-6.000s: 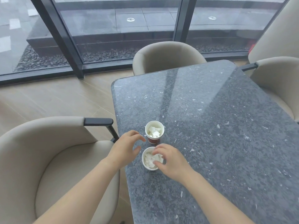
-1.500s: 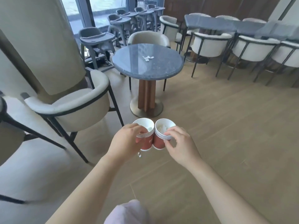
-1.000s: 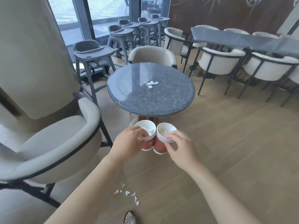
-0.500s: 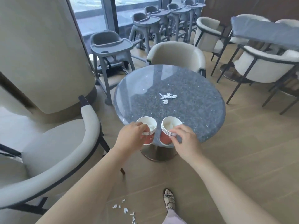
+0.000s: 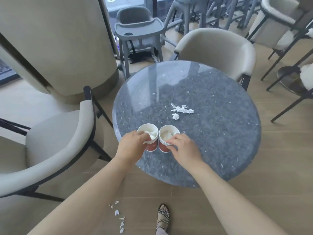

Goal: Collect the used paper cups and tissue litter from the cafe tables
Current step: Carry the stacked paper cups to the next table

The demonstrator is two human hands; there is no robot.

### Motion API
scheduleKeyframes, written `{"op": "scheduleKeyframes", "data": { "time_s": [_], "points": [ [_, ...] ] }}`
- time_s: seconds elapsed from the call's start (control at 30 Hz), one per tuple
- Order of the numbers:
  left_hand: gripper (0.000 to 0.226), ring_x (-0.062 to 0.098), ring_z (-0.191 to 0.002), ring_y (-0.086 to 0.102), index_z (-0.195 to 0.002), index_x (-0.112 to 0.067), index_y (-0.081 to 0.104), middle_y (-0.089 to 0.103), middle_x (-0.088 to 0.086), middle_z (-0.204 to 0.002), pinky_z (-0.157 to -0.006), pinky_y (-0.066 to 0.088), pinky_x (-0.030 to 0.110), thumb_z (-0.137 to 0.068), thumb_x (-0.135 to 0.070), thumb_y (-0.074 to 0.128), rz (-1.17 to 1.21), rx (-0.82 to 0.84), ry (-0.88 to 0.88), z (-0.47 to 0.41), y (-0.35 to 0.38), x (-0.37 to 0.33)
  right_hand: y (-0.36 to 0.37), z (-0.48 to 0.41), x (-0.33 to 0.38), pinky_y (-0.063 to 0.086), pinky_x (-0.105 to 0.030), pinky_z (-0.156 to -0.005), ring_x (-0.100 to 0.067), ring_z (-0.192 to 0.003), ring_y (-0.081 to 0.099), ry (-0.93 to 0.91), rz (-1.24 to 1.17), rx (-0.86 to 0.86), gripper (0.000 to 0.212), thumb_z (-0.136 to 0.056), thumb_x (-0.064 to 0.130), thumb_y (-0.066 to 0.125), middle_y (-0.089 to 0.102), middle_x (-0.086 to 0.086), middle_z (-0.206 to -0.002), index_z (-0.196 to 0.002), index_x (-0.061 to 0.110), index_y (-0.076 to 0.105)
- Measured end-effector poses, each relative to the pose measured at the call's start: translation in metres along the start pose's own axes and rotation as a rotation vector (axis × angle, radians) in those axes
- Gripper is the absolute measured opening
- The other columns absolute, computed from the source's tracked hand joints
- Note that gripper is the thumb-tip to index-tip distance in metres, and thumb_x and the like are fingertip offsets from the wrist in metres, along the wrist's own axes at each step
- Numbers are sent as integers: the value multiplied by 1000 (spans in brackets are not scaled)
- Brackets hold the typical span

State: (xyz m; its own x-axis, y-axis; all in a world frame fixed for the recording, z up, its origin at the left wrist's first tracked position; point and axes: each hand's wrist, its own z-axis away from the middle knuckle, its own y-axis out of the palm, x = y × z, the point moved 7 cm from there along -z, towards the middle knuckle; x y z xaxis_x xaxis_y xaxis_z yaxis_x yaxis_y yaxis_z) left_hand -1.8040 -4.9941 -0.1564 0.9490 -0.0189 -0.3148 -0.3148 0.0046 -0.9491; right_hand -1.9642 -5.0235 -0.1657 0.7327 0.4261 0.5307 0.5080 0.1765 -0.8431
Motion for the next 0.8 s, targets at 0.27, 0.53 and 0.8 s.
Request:
{"op": "scheduleKeyframes", "data": {
  "time_s": [0.27,0.53,0.8],
  "points": [
    [11,27,-87,58,-91,-16,67,67,1,-90,-65,35,29,-87,-24,60,-15,11,19,-15,13,-1,9,-11,-15,48,-37,-76,-30,-81,56,-24,-36,44,9,-80,3,66,65,-7,-81,-85,7,72],
    [22,18,-103,53,-112,-27,59,59,-9,-112,-67,40,28,-91,-20,55,-136,144,50,-16,29,7,15,-15,-21,40,-26,-75,-26,-93,54,-4,-15,114,18,-81,4,62,65,-4,-97,-96,10,69],
    [19,19,-95,59,-105,-24,62,62,-7,-107,-64,43,28,-91,-32,53,29,-4,9,8,1,12,4,-19,7,39,-25,-69,-21,-98,52,-16,11,25,17,-81,16,65,63,3,-105,-98,18,66]
  ]
}}
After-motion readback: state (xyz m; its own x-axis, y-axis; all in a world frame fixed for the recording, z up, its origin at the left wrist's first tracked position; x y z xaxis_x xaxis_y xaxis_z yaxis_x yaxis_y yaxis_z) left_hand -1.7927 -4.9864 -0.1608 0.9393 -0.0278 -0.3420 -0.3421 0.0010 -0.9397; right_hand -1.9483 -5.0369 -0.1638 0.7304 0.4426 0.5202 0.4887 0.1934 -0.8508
